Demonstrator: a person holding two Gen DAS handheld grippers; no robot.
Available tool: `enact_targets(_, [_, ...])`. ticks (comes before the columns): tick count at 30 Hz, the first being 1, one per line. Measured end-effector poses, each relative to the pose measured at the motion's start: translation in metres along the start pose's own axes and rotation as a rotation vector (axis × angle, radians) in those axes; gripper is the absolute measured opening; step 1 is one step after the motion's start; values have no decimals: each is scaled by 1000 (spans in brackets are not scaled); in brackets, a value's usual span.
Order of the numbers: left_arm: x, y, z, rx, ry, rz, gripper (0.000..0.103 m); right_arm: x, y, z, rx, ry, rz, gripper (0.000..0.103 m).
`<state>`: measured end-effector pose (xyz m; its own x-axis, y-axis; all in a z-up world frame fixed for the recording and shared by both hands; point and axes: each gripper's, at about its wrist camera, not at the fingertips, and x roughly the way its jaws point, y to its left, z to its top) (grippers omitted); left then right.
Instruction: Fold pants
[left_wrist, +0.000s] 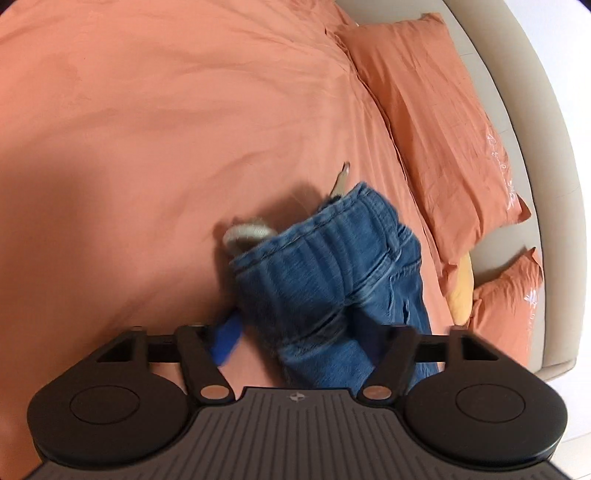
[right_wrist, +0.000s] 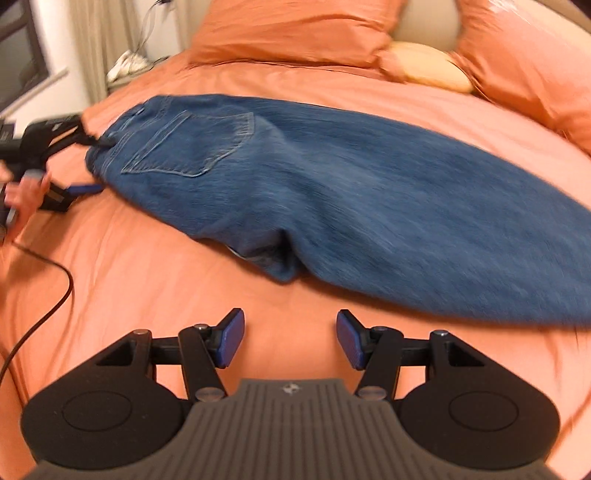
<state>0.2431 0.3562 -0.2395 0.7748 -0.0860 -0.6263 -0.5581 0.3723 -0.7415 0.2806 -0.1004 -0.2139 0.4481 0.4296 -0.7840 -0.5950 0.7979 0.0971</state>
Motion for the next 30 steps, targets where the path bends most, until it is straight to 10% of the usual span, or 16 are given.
enact_targets(2, [-1,-15,5,70,-13,74,38,4,11,8,-63,-19,-12,52])
enact_targets(7, [-30,-73,22,272,-51,149,21,0,26,33,-185,-60,-20,57])
enact_targets(14, [-27,-110,24,464,-34,259,20,-6,50,28,-230,-3,22,58])
enact_targets(22, [-30,-106,26,444,-15,270,20,20,60,13,-284,-21,-54,55])
enact_targets(26, [-31,-111,27,454,-15,280,20,18,66,22,-370,-131,-223,57])
enact_targets(30, [-30,-114,25,466,-17,291,20,33,52,34,-385,-77,-165,62])
